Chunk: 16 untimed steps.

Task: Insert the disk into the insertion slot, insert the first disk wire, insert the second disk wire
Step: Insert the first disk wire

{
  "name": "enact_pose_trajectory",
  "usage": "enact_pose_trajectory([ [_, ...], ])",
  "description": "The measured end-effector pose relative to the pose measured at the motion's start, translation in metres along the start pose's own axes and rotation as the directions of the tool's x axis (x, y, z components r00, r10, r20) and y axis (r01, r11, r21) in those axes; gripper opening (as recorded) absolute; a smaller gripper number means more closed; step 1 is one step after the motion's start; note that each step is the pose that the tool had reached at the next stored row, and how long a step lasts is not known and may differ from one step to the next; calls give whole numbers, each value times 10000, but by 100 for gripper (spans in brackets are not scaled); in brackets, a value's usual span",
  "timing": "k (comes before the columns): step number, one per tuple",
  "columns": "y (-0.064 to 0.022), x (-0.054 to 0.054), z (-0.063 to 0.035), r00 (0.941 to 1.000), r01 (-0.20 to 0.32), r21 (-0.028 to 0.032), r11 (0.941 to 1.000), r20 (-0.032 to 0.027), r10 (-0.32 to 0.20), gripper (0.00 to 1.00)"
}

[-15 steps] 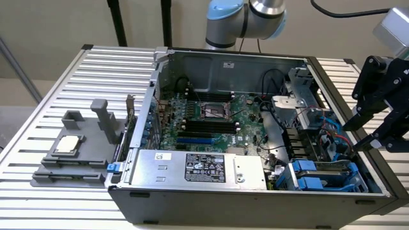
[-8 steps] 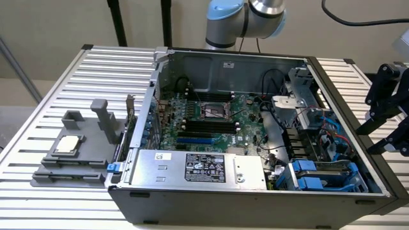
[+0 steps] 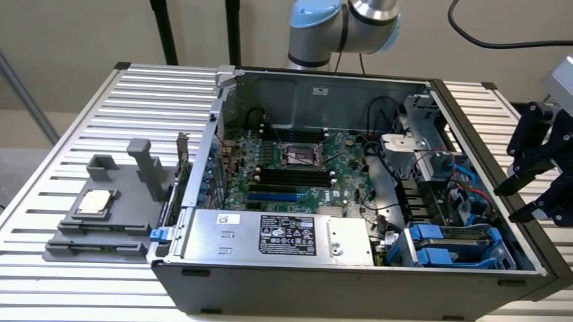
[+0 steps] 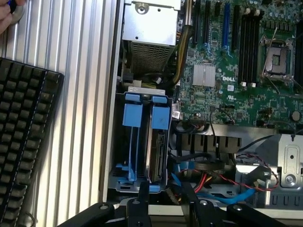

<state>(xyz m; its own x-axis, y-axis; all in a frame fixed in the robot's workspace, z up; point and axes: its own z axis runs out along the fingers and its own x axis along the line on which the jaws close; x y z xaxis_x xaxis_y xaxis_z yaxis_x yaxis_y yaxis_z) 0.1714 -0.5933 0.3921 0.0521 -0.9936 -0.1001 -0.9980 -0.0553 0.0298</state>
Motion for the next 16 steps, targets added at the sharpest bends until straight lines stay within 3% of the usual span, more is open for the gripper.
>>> enact_pose_trajectory([
  [11,0,4,200,10000,69,-7,10000,-4,-69,40],
  [16,44,-26,296,9999,107,-4,9999,-3,-107,40],
])
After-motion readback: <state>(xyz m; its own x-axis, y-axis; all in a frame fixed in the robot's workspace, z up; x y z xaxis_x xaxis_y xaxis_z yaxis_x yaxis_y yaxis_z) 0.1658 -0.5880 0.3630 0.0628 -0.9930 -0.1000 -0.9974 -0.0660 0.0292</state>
